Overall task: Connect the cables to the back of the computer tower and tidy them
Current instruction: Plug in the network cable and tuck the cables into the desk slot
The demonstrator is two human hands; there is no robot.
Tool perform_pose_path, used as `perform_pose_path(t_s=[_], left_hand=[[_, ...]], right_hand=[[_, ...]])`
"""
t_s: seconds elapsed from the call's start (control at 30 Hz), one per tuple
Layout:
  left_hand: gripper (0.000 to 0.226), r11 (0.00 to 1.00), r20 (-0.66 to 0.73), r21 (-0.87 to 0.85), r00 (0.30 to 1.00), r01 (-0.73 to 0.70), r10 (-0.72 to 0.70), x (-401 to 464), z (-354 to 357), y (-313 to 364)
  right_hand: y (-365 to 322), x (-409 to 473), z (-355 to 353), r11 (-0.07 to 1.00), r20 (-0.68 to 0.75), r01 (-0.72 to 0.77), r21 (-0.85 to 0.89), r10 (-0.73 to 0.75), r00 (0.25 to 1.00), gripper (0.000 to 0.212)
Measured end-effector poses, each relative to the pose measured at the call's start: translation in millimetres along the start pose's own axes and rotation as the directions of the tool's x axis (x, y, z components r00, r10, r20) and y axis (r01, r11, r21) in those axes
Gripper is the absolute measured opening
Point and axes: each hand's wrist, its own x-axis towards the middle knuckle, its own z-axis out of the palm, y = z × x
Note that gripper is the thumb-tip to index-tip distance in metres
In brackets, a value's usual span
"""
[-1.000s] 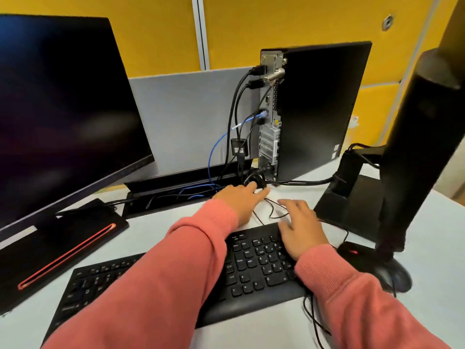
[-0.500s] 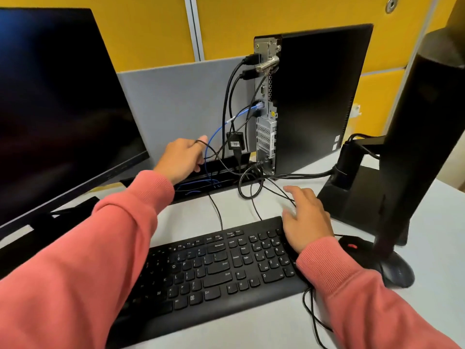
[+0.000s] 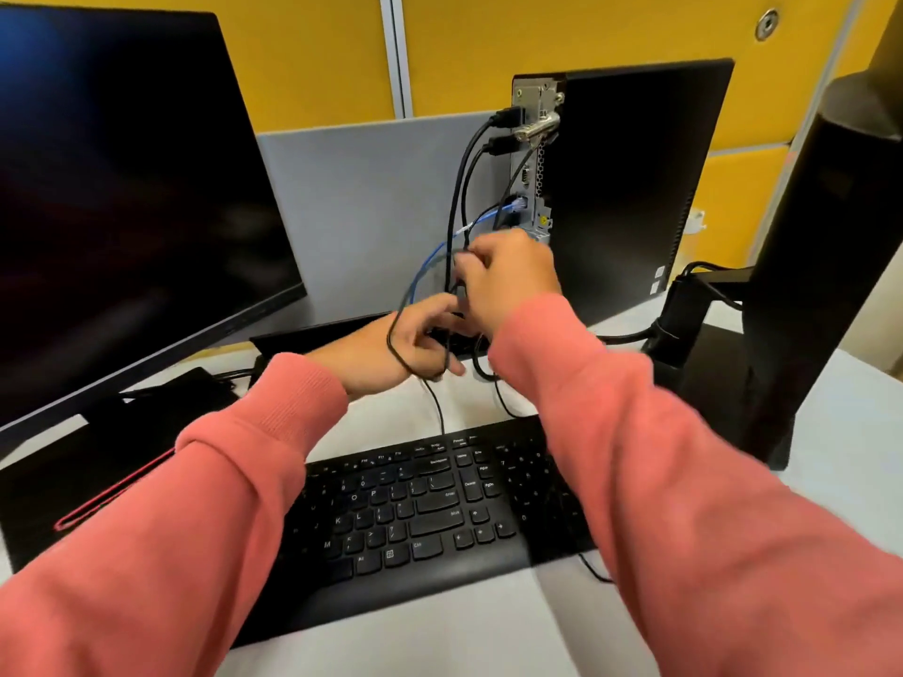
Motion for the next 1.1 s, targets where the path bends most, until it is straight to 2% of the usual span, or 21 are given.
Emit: perform_pose_path(t_s=[0.07, 0.13, 0.17, 0.23, 0.27, 0.33, 0.4, 0.5, 0.57, 0.63, 0.7, 0.77, 0.8, 0.83, 0.87, 0.93, 0.97, 1.03, 1.1], left_hand=[[0.059, 0.949, -0.032, -0.316, 0.999, -0.011, 0.001, -4, 5, 11], [0.068, 0.834, -0.090, -0.547, 0.996, -0.067, 0.020, -6, 2, 15], [0.066, 0.771, -0.109, -0.629, 0.993, -0.098, 0.037, -7, -1, 16], [0.051, 0.677, -0.142, -0.724, 0.989, -0.134, 0.044, -7, -6, 18], [0.044, 0.669, -0.164, -0.730, 0.986, -0.140, 0.027, -6, -8, 18], [0.029, 0.745, -0.224, -0.652, 0.975, -0.139, -0.014, -2, -9, 15], [0.013, 0.805, -0.298, -0.582, 0.951, -0.115, -0.079, 0, -10, 12], [0.015, 0.811, -0.400, -0.570, 0.907, -0.136, -0.129, -5, -24, 5], [0.017, 0.820, -0.418, -0.543, 0.905, -0.181, -0.077, -14, -38, -1], [0.023, 0.821, -0.432, -0.528, 0.901, -0.216, -0.041, -24, -51, -6], [0.028, 0.771, -0.427, -0.596, 0.902, -0.225, -0.066, -37, -60, -12], [0.040, 0.671, -0.391, -0.716, 0.907, -0.193, -0.156, -52, -67, -24], [0.048, 0.654, -0.371, -0.739, 0.907, -0.160, -0.198, -59, -69, -30], [0.053, 0.697, -0.364, -0.709, 0.903, -0.110, -0.228, -65, -70, -36], [0.052, 0.794, -0.378, -0.606, 0.895, -0.046, -0.237, -69, -69, -39], [0.031, 0.972, -0.433, -0.223, 0.886, 0.077, -0.169, -76, -67, -46], [0.025, 0.993, -0.446, -0.022, 0.888, 0.119, -0.117, -78, -67, -50], [0.024, 0.944, -0.402, 0.287, 0.915, 0.163, -0.036, -84, -63, -55], [0.033, 0.883, -0.266, 0.446, 0.964, 0.145, -0.023, -89, -53, -55]], right_hand=[[-23, 13, -5, 0.972, 0.110, -0.012, 0.235, -0.014, 0.994, 0.025], [-39, 14, -14, 0.856, 0.262, -0.087, 0.509, -0.058, 0.963, 0.026], [-43, 14, -18, 0.817, 0.330, -0.113, 0.565, -0.098, 0.939, 0.027], [-43, 13, -25, 0.790, 0.410, -0.112, 0.603, -0.186, 0.893, 0.027], [-40, 13, -27, 0.778, 0.431, -0.106, 0.619, -0.223, 0.874, 0.027], [-30, 13, -30, 0.778, 0.425, -0.085, 0.622, -0.245, 0.871, 0.031], [-14, 11, -26, 0.819, 0.360, -0.055, 0.571, -0.190, 0.913, 0.043], [17, 3, -9, 0.921, 0.280, 0.039, 0.387, -0.157, 0.947, 0.057], [40, -11, 6, 0.979, 0.373, 0.056, 0.195, -0.127, 0.919, 0.070], [60, -27, 21, 0.997, 0.510, 0.079, -0.011, -0.062, 0.858, 0.079], [72, -39, 32, 0.970, 0.593, 0.132, -0.204, 0.015, 0.805, 0.069], [77, -43, 39, 0.932, 0.603, 0.187, -0.312, 0.041, 0.797, 0.046], [78, -42, 41, 0.917, 0.592, 0.210, -0.339, 0.034, 0.805, 0.035], [78, -41, 43, 0.907, 0.573, 0.229, -0.354, 0.016, 0.820, 0.026], [79, -39, 45, 0.901, 0.551, 0.248, -0.356, -0.012, 0.834, 0.019], [76, -31, 49, 0.907, 0.505, 0.265, -0.328, -0.069, 0.860, 0.017], [74, -26, 52, 0.918, 0.499, 0.260, -0.301, -0.080, 0.863, 0.018], [68, -17, 58, 0.930, 0.543, 0.256, -0.264, -0.077, 0.837, 0.015], [64, -8, 67, 0.920, 0.612, 0.288, -0.268, -0.068, 0.788, 0.010]])
